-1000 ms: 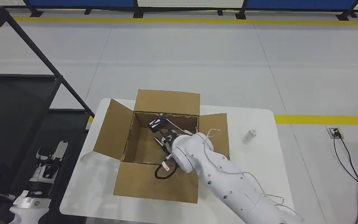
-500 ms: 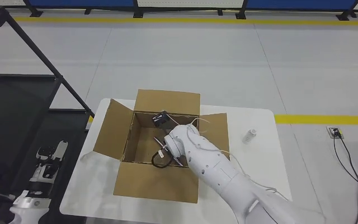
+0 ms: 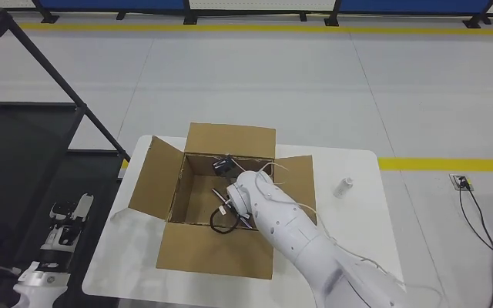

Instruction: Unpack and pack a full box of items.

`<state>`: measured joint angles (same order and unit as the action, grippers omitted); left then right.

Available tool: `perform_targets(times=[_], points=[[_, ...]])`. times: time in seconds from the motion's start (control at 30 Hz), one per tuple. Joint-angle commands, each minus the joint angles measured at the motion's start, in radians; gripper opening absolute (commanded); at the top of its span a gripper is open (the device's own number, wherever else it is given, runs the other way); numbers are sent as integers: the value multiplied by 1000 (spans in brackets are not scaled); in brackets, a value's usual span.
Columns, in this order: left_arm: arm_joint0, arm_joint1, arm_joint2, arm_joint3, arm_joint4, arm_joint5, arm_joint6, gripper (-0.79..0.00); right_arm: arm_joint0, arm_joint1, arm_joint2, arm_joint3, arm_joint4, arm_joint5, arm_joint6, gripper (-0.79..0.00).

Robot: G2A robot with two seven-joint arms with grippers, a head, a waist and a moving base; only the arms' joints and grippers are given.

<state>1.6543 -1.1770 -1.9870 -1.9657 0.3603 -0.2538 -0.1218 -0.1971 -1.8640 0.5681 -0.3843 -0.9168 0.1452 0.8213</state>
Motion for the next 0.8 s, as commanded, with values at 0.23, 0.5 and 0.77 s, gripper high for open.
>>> perform_targets(times=[0.23,0.5,0.77], points=[[0,0,0,0,0,0,0,0,26,-18,24,41,22,-40,-21,-403],[0,0,0,0,0,0,0,0,37,-5,57,6,24,-74,-47,-237],[0,0,0,0,0,0,0,0,1,67,139,-196,1,-142,-42,-188]])
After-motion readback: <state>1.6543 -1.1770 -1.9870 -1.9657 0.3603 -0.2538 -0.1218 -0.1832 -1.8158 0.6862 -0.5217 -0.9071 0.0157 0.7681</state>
